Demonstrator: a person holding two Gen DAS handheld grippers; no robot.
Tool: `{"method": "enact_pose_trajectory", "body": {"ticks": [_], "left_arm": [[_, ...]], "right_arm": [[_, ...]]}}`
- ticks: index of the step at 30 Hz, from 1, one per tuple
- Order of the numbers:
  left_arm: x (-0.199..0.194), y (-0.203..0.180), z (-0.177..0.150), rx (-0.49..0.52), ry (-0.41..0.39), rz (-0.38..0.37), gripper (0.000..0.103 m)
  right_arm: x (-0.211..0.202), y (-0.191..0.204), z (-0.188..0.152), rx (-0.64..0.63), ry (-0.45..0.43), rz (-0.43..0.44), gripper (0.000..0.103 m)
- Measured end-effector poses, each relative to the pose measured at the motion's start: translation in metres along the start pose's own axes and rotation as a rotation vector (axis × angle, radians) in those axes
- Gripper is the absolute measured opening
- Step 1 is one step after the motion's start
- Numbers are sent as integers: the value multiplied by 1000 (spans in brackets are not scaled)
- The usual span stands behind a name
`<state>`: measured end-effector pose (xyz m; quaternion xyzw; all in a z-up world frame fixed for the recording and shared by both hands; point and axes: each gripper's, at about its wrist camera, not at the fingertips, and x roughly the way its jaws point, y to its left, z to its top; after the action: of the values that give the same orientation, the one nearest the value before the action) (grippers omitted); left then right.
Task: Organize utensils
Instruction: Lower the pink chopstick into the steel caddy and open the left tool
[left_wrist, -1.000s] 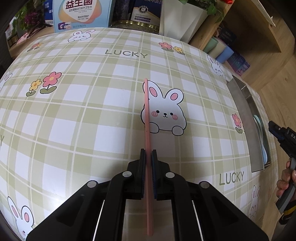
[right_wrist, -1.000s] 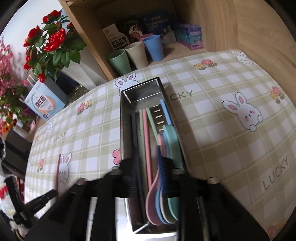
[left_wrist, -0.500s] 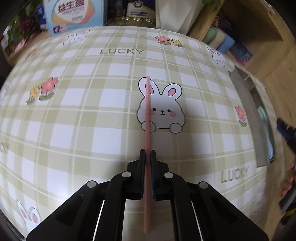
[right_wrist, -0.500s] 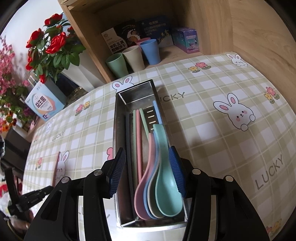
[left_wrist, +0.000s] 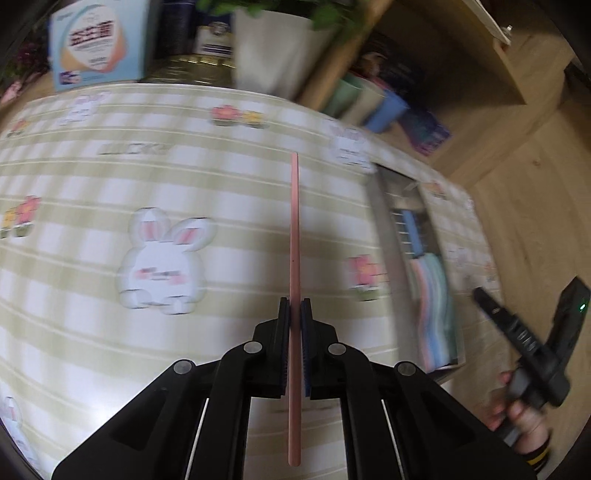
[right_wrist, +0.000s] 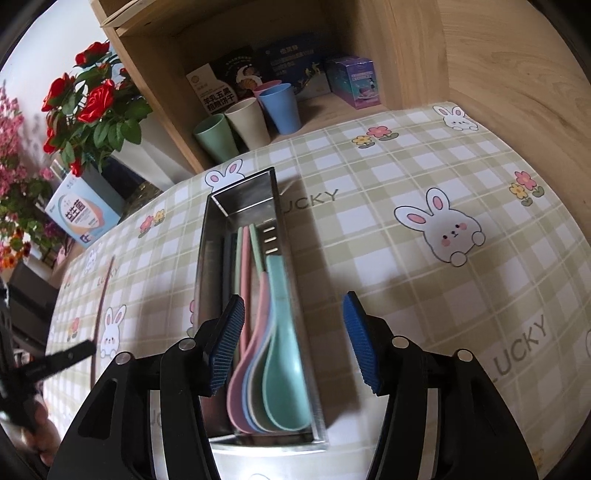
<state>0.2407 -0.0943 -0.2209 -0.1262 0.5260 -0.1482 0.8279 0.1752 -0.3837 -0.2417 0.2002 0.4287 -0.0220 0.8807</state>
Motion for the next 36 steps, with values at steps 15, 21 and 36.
{"method": "enact_pose_trajectory", "body": {"ticks": [15,21,36], "left_arm": [[62,-112,15,23,62,-108,6],[77,-121,15,14,73,-94,6],[89,-122,2,117,86,-8,6]], "right_arm": [[-15,-43,12,32,-28,15,86],[-15,-53,14,43,-31,16,86],[-14,-58,11,56,-16,-3,86]]}}
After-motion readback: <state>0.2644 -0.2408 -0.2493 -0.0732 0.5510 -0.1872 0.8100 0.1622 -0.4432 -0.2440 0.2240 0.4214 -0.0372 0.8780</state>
